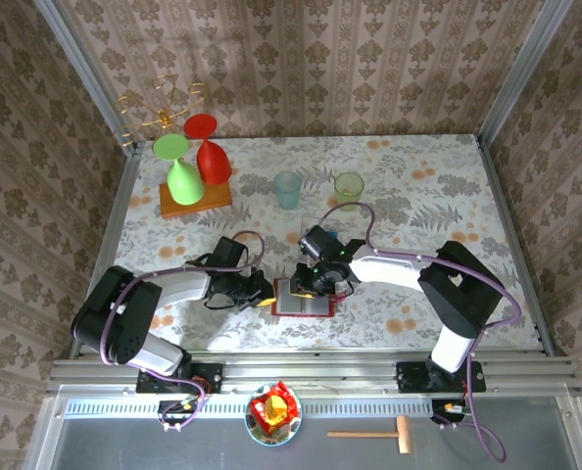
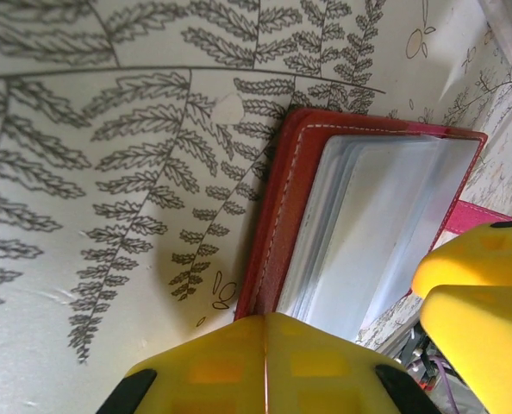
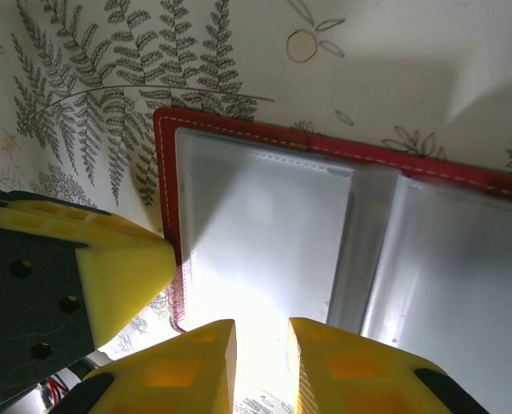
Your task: Take the credit cards out of the card holder
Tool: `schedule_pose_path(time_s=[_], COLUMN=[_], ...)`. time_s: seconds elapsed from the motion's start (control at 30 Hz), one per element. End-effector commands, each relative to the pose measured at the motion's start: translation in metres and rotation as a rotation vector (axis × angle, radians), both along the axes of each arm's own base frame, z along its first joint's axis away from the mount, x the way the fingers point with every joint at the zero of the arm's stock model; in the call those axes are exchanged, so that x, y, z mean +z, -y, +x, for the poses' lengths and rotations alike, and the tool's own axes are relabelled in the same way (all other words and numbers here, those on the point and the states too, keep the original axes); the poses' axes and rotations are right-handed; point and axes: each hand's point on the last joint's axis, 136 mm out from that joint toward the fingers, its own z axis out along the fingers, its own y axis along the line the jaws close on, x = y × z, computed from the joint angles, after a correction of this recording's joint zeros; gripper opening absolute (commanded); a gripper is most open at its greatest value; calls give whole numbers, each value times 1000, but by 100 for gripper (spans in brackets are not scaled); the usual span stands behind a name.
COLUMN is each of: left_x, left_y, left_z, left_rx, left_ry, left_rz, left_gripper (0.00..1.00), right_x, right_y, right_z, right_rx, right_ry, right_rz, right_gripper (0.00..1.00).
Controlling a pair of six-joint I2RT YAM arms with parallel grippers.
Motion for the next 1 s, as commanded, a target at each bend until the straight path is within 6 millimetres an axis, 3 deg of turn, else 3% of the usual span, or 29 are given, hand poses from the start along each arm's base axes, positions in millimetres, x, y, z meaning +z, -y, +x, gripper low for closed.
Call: schedule_pose_path(time_s=[0.0,0.53,0.97], left_x=[-9,-13,-18], left_y=[-6,-9,-7], left_z=[-11,-16,-13], left_rx=[-25,-31,-43], left_ry=[-18,-32,-43], left_rz=[34,51,63], left_gripper=[8,8,8], right_x=[-7,-24,-18], right_y=[-3,3,22], right_z=[-6,-10,-9], right_rx=[-6,-3,-16], right_ry=[-32,-61,-32], right_rz=[4,-53,-126], right_gripper=[23,24,24])
